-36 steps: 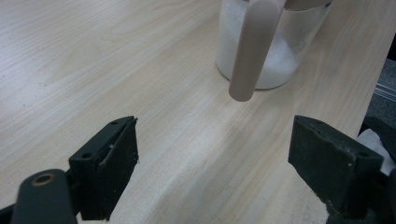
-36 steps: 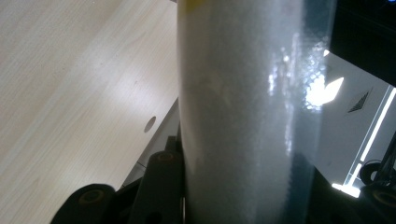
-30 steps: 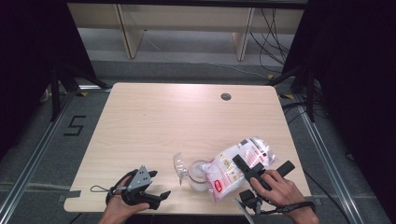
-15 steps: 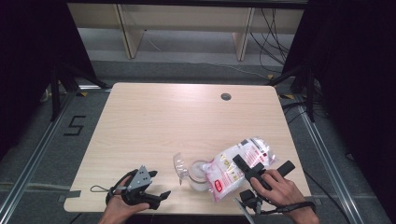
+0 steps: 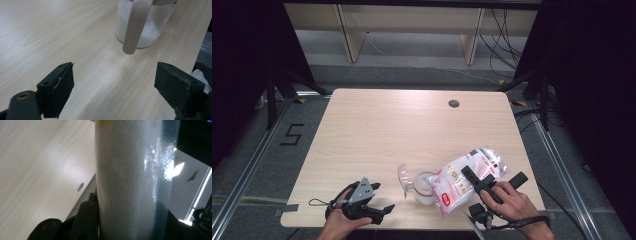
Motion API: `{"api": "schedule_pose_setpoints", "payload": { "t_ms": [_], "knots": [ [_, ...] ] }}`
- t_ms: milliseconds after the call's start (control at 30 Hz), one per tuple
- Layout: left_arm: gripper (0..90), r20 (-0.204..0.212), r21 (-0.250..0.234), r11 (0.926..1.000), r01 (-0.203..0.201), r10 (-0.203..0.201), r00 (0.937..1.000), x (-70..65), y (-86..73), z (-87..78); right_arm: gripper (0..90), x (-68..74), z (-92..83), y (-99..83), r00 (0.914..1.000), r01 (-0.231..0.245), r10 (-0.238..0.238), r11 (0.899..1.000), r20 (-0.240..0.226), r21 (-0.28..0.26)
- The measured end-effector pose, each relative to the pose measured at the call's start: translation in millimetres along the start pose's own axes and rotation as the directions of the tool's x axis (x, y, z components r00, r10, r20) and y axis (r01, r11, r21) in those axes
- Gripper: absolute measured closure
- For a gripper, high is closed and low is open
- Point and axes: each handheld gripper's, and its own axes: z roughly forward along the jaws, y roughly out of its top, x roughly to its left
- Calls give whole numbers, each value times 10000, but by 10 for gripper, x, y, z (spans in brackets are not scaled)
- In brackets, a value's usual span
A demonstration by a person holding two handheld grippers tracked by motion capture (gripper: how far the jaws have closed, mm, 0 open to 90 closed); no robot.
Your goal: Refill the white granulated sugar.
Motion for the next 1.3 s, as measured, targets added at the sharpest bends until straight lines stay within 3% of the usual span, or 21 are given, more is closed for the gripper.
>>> {"api": "schedule_pose_setpoints", "payload": {
  "t_ms": [133,200,400,433,533,600,767,867,1033,1300],
  "knots": [
    [154,-7,-2,10000,10,-10,10000,-1,0,1,731,-21,-9,11,9998,179,-179,9998,2,19],
    [155,0,-35,10000,-48,48,10000,4,-2,0,731,5,20,5,9994,-4,16,9994,343,-350],
    [154,56,111,9999,-12,11,10000,9,3,-9,731,1,21,1,9995,84,-75,9995,299,-291],
    [154,56,63,10000,-20,20,10000,6,4,-7,731,12,25,4,9994,-130,141,9993,302,-362],
    [155,56,56,10000,-8,8,10000,5,4,-6,731,8,23,4,9995,-103,113,9993,289,-349],
    [154,47,116,9999,-20,20,10000,9,3,-10,731,-3,19,5,9996,129,-122,9996,273,-255],
    [154,54,52,10000,-5,5,10000,5,3,-6,732,-8,18,9,9994,196,-189,9995,286,-237],
    [154,51,53,10000,-10,9,10000,5,4,-7,731,3,20,15,9995,-23,34,9994,328,-331],
    [155,57,54,10000,0,-1,10000,4,3,-6,732,-4,13,21,9992,32,-19,9995,397,-324],
    [154,77,77,9999,-65,65,9999,9,3,-7,733,-39,-7,17,9982,427,-421,9990,427,-122]
  ]
}}
